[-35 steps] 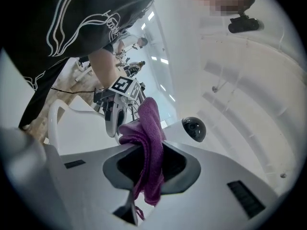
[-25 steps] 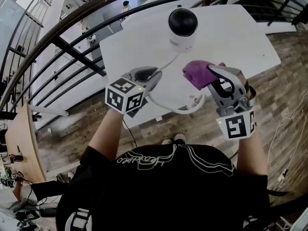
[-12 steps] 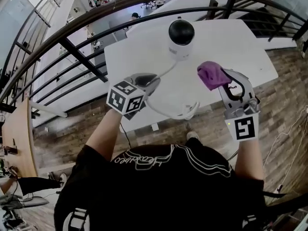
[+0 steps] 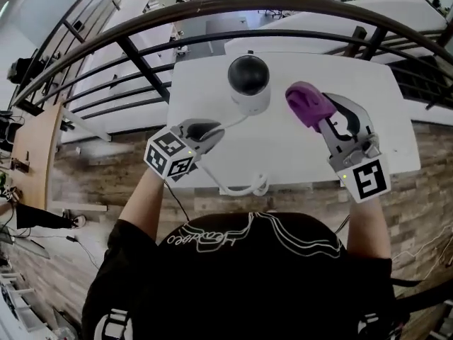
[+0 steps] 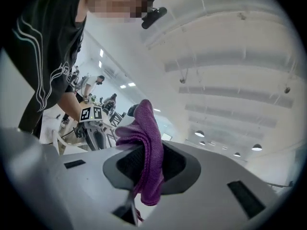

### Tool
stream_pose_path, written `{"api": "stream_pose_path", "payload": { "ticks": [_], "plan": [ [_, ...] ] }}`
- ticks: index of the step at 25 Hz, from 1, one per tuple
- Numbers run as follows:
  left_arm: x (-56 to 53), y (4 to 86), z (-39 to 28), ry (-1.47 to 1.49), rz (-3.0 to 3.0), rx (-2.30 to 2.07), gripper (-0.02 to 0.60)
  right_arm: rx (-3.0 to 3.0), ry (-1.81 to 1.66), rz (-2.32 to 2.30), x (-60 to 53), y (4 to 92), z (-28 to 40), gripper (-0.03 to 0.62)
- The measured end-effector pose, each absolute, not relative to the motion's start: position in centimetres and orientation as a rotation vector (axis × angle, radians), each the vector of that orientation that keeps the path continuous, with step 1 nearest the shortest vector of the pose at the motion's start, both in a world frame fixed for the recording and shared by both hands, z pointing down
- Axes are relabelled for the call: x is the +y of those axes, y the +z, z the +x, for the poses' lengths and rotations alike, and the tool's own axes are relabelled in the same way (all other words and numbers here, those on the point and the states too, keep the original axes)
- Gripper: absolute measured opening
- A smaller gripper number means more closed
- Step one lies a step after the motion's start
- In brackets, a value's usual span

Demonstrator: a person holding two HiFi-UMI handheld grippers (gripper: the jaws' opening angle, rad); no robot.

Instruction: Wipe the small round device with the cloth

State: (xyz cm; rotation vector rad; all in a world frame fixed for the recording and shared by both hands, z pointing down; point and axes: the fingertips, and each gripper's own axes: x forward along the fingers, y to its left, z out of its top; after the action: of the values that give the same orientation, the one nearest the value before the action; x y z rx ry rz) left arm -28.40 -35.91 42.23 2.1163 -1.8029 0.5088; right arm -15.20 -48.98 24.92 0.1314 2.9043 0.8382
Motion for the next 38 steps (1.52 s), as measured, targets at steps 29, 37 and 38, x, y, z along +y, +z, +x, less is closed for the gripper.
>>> {"api": "stream_pose_path", "payload": {
  "ticks": [29, 37, 38],
  "plan": [
    [-36.9, 43.3, -28.9, 0.711, 1.908, -1.953, 0.071, 2.651, 0.358, 0.896, -46.8, 23.4, -23.9, 0.067],
    [-36.8, 43.3, -28.8, 0.706, 1.906, -1.972, 0.071, 2.634, 0.413, 0.888, -46.2, 23.9, -22.2, 0.067],
    [-36.8, 43.3, -28.9, 0.706, 1.905, -1.973, 0.071, 2.633, 0.422, 0.885, -46.1, 23.9, -22.0, 0.067]
  ]
}}
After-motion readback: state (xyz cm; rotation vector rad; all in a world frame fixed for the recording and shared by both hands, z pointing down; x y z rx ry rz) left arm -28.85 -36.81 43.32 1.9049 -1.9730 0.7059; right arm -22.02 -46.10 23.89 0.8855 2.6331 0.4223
